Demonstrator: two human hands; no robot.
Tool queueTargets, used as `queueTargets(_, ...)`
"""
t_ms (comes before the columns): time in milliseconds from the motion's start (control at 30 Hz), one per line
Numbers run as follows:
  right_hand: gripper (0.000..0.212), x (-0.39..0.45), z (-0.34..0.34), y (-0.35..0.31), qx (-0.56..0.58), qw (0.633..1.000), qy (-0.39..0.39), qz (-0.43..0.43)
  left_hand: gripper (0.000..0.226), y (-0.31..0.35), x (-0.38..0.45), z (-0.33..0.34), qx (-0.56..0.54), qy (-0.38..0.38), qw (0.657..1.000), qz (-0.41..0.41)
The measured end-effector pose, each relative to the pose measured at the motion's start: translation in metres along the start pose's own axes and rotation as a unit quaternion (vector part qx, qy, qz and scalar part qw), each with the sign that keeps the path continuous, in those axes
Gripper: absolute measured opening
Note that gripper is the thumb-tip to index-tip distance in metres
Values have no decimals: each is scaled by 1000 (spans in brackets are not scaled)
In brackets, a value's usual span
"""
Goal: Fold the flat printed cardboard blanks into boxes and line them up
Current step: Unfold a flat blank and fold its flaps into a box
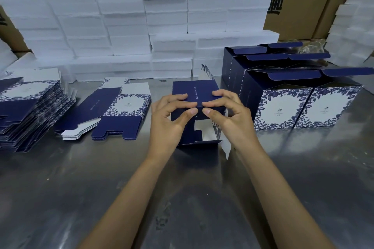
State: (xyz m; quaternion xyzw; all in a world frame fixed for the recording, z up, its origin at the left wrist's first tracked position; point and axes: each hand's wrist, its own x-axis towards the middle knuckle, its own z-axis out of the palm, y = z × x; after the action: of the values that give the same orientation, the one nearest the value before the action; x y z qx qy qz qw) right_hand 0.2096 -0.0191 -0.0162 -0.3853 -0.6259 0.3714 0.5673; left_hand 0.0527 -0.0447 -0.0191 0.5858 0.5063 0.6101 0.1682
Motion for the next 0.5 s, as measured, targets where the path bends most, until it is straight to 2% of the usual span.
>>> queueTargets(133,20,-1,-6,6,35,999,-32,14,20,-3,6,-14,2,-46,999,-17)
queueTargets(333,24,4,-5,13,24,1000,-14,-12,17,-3,6,-16,-25,-52,998,-24)
queueTargets(500,29,3,-10,16,78,996,-50,3,19,-3,14,-30,-29,-108,993,-43)
